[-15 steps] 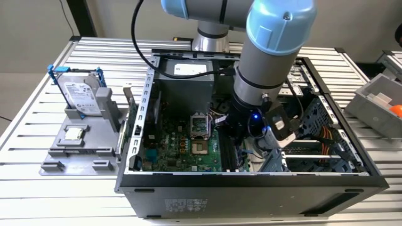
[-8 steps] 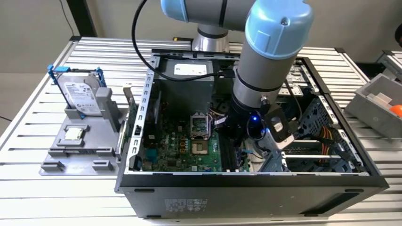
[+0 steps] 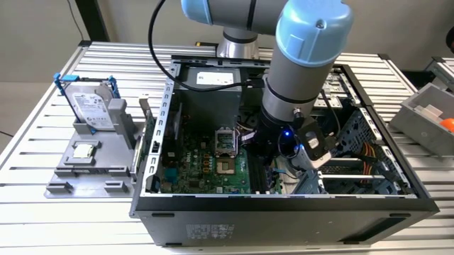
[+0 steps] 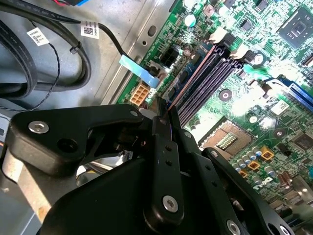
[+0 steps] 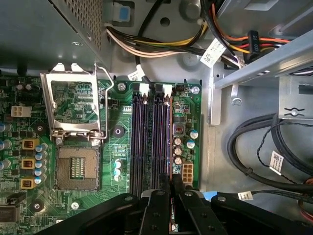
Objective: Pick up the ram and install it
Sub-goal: 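Insert the ram into the slot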
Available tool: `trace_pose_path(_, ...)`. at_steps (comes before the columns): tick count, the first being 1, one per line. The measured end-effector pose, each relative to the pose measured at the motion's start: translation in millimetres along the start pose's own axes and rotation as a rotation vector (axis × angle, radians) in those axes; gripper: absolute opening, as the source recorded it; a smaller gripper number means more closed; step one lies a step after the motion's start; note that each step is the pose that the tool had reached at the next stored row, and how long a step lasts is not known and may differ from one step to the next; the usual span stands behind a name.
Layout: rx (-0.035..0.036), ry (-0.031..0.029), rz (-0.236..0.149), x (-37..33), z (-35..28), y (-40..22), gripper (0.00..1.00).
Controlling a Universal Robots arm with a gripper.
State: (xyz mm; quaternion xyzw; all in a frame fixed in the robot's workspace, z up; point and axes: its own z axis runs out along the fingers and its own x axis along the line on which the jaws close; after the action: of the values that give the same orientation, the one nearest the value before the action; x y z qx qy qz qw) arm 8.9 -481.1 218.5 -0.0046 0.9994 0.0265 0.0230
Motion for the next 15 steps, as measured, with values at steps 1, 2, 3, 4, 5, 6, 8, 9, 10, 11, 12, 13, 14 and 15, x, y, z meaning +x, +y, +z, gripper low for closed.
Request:
trace_pose_path(1, -0.0001, 0.0, 0.0, 0.4, 0.0, 0.0, 0.0)
trace_pose_path(2, 0.0, 0.0, 0.0, 0.6, 0.0, 0.0, 0.0)
trace_pose_path(3, 0.0, 0.0, 0.0, 0.8, 0.1, 0.0, 0.0)
trace_pose_path(4, -0.0001, -0.0001, 0.0, 0.9, 0.2, 0.0, 0.0)
trace_pose_path(5, 0.0, 0.0, 0.0, 1.0, 0.2, 0.0, 0.0)
trace_pose_path(6, -0.0001, -0.0001, 0.0, 1.2, 0.3, 0.0, 0.0)
trace_pose_path(8, -0.0006, -0.0002, 0.0, 1.3, 1.2, 0.0, 0.0)
trace_pose_path(9, -0.0005, -0.0002, 0.0, 1.3, 1.9, 0.0, 0.0)
trace_pose_path(10, -0.0003, 0.0, 0.0, 1.3, 2.4, -0.1, 0.0)
trace_pose_path(11, 0.0, 0.0, 0.0, 1.4, 2.6, -0.2, 0.0)
trace_pose_path(12, 0.0002, 0.0001, 0.0, 1.4, 2.7, -0.2, 0.0)
trace_pose_path(13, 0.0002, 0.0001, 0.0, 1.4, 2.8, -0.1, 0.0)
trace_pose_path(14, 0.0, 0.0001, 0.0, 1.3, 3.0, 0.0, 0.0)
trace_pose_path(15, -0.0003, 0.0, 0.0, 1.4, 3.1, 0.2, 0.0)
